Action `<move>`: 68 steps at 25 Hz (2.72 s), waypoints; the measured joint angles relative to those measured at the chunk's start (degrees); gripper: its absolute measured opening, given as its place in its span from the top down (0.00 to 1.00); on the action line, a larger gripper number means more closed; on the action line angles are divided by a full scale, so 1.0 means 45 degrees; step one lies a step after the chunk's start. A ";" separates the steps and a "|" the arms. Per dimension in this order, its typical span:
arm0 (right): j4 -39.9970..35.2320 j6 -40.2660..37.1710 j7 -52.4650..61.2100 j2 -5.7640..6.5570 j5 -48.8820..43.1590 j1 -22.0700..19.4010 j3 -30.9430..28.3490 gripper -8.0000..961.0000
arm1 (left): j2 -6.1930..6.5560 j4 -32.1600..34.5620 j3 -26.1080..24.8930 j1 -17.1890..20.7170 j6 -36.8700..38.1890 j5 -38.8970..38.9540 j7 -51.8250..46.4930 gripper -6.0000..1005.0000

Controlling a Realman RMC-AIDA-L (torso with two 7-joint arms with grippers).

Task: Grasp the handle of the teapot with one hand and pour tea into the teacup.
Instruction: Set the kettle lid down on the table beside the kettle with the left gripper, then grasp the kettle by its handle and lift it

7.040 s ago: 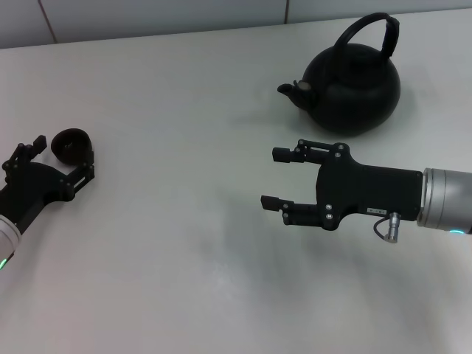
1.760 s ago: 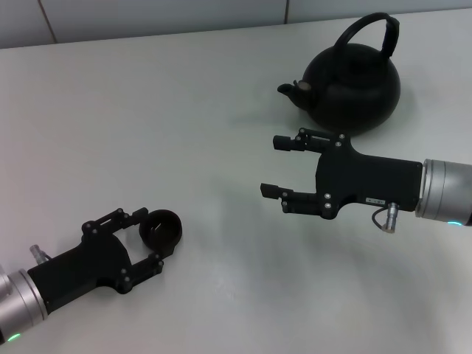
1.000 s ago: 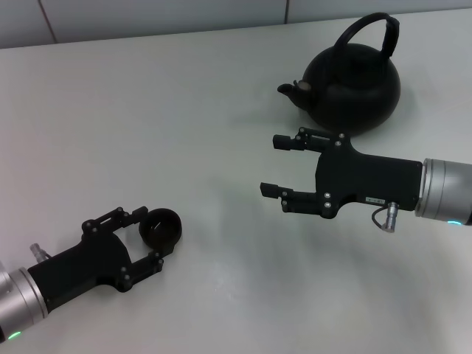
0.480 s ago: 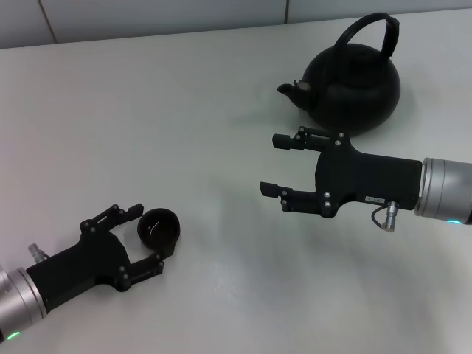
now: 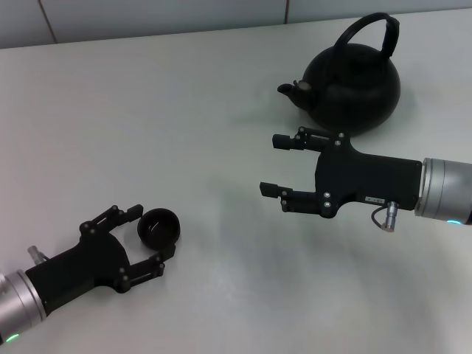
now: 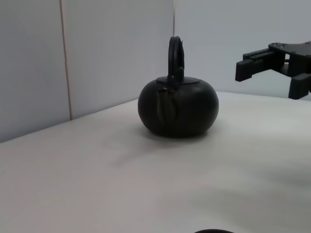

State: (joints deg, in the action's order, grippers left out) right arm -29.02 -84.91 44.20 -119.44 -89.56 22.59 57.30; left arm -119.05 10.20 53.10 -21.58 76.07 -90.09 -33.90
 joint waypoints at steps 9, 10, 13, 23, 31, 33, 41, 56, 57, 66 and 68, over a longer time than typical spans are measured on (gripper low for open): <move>0.0023 0.0001 0.0009 -0.0019 0.0087 0.0000 0.0006 0.25 | 0.0101 0.0222 0.0094 0.0118 0.0362 -0.0014 -0.0259 0.15; 0.0032 0.0001 0.0009 -0.0019 0.0089 0.0000 0.0003 0.25 | 0.0105 0.0279 0.0095 0.0168 0.0482 -0.0013 -0.0234 0.15; 0.0042 0.0001 0.0010 -0.0020 0.0096 0.0000 0.0001 0.25 | 0.0110 0.0654 0.0091 0.0388 0.0872 -0.0012 -0.0200 0.15; 0.0178 0.0147 0.0019 -0.0018 0.0537 -0.0009 0.0003 0.25 | 0.0124 0.1413 0.0074 0.0818 0.2050 -0.0027 -0.0192 0.15; 0.0603 0.0158 0.0035 -0.0003 0.0905 0.0032 0.0022 0.25 | 0.0222 0.2564 -0.0010 0.1234 0.4277 -0.0037 -0.0812 0.15; 0.0819 0.0159 0.0038 0.0000 0.1084 0.0068 -0.0002 0.25 | 0.0238 0.3142 -0.0019 0.1448 0.4476 -0.0037 -0.1351 0.15; 0.1708 -0.0136 0.0123 -0.0006 0.2367 0.0028 0.0061 0.25 | 0.1031 0.4992 0.0149 0.1562 0.5390 -0.0124 -0.4946 0.16; 0.2178 0.0258 0.0065 -0.0001 0.2666 0.0129 -0.0023 0.26 | 0.1437 0.7386 -0.0134 0.1340 0.6472 -0.2883 -0.5333 0.16; 0.2178 0.0258 0.0065 -0.0001 0.2666 0.0129 -0.0023 0.26 | 0.1437 0.7386 -0.0134 0.1340 0.6472 -0.2883 -0.5333 0.16; 0.2369 0.0331 -0.0046 -0.0020 0.3048 -0.0316 -0.0372 0.25 | 0.1332 0.7507 -0.1019 0.1007 0.6383 -0.3761 -0.5781 0.16; 0.2851 0.0501 -0.0952 -0.0014 0.3791 -0.0655 -0.0795 0.25 | 0.1332 0.7507 -0.1019 0.1007 0.6383 -0.3761 -0.5781 0.16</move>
State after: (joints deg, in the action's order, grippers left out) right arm -16.19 -82.65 39.92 -119.51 -72.50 19.64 53.73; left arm -113.06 43.98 48.52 -17.05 104.79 -107.02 -59.91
